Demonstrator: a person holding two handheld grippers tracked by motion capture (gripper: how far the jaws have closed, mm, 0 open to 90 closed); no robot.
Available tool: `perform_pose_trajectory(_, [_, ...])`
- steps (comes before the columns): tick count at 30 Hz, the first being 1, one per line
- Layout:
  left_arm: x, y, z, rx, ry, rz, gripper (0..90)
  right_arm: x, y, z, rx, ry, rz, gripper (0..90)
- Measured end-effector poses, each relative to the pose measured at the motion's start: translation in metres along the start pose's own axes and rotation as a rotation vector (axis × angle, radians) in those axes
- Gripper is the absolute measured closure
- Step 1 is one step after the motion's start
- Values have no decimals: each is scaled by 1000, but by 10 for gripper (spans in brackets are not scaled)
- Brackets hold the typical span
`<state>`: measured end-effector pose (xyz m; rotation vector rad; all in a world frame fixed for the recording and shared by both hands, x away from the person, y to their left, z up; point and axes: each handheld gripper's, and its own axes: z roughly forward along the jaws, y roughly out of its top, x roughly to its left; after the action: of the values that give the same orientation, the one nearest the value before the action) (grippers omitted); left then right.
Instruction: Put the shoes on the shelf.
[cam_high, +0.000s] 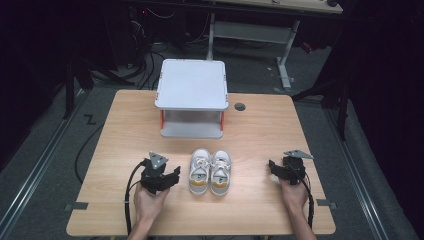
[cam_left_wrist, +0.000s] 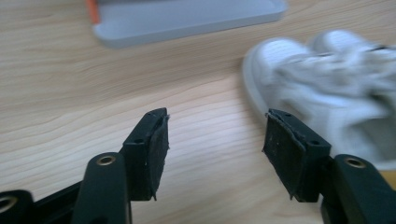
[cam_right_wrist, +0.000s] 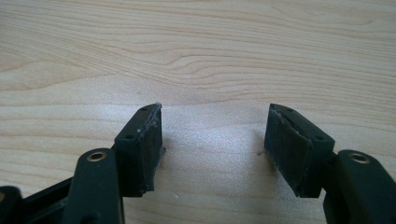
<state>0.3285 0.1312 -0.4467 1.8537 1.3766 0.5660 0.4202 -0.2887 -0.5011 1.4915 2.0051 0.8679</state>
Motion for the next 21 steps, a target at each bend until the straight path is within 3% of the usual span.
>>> perform_pose_trajectory(2, [-14, 6, -5, 1, -44, 12, 421, 0, 0, 0, 0, 0, 0, 371])
perform_pose_trajectory(10, [-57, 16, 1, 43, -89, 96, 439, 0, 0, 0, -1, -1, -1, 371])
perform_pose_trajectory(16, [-71, 16, 20, 108, -95, 74, 436, 0, 0, 0, -1, -1, 0, 372])
perform_pose_trajectory(21, [-73, 19, 24, 121, -98, 39, 427, 0, 0, 0, -1, -2, 1, 373])
